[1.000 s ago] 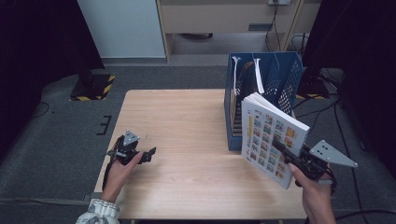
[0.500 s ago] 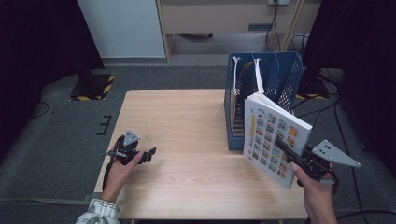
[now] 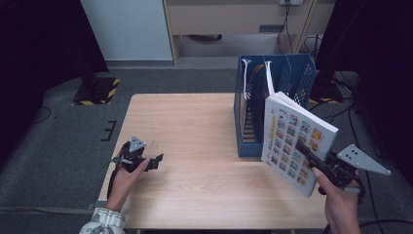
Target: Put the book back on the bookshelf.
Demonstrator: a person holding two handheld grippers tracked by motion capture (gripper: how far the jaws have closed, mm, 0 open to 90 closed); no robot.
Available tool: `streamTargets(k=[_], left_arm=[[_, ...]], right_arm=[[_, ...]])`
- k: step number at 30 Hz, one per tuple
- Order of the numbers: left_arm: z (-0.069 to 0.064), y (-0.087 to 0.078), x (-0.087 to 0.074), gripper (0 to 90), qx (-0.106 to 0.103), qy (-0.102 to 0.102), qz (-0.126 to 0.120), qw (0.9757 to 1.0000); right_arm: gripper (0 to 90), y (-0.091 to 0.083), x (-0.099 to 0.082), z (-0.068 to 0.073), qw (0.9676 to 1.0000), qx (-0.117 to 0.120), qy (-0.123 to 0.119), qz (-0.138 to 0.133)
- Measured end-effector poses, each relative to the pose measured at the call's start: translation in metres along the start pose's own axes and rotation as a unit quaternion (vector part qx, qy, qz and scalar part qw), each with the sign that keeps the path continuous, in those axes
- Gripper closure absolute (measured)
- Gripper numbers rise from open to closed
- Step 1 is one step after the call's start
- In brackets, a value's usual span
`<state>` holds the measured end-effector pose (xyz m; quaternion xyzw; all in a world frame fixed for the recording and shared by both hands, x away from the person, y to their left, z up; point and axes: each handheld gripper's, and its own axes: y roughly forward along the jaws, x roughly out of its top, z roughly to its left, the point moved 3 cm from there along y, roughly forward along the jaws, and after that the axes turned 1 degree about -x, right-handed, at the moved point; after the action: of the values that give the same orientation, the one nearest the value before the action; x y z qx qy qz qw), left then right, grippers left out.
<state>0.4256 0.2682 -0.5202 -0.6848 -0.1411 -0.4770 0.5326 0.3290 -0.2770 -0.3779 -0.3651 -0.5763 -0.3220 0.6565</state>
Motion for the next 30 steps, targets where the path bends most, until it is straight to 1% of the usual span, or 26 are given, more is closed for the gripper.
streamTargets(k=[6, 11, 12, 16, 23, 25, 30], left_arm=[[0.001, 0.0, 0.0, 5.1, 0.002, 0.001, 0.0, 1.0], [0.001, -0.001, 0.001, 5.5, 0.004, 0.0, -0.001, 1.0], [0.001, 0.0, 0.0, 5.5, 0.004, 0.0, 0.0, 1.0], [0.0, 0.0, 0.001, 5.5, 0.003, 0.003, 0.0, 1.0], [0.002, -0.001, 0.001, 5.5, 0.005, -0.001, -0.003, 1.0], [0.002, -0.001, 0.001, 5.5, 0.005, -0.001, -0.003, 1.0], [0.003, -0.002, 0.002, 5.5, 0.004, 0.0, -0.004, 1.0]], right_arm=[[73.7, -0.009, 0.012, -0.007, 0.9998, -0.012, 0.008, -0.011], [73.7, -0.019, 0.029, -0.013, 0.9994, -0.028, 0.002, -0.021], [73.7, -0.021, 0.033, -0.014, 0.9992, -0.031, -0.003, -0.024], [73.7, -0.025, 0.042, -0.017, 0.9987, -0.042, -0.01, -0.027], [73.8, -0.017, 0.052, -0.025, 0.9976, -0.062, -0.012, -0.029], [73.8, -0.011, 0.056, -0.027, 0.9971, -0.068, -0.015, -0.03], [73.7, 0.002, 0.063, -0.034, 0.9962, -0.079, -0.011, -0.035]])
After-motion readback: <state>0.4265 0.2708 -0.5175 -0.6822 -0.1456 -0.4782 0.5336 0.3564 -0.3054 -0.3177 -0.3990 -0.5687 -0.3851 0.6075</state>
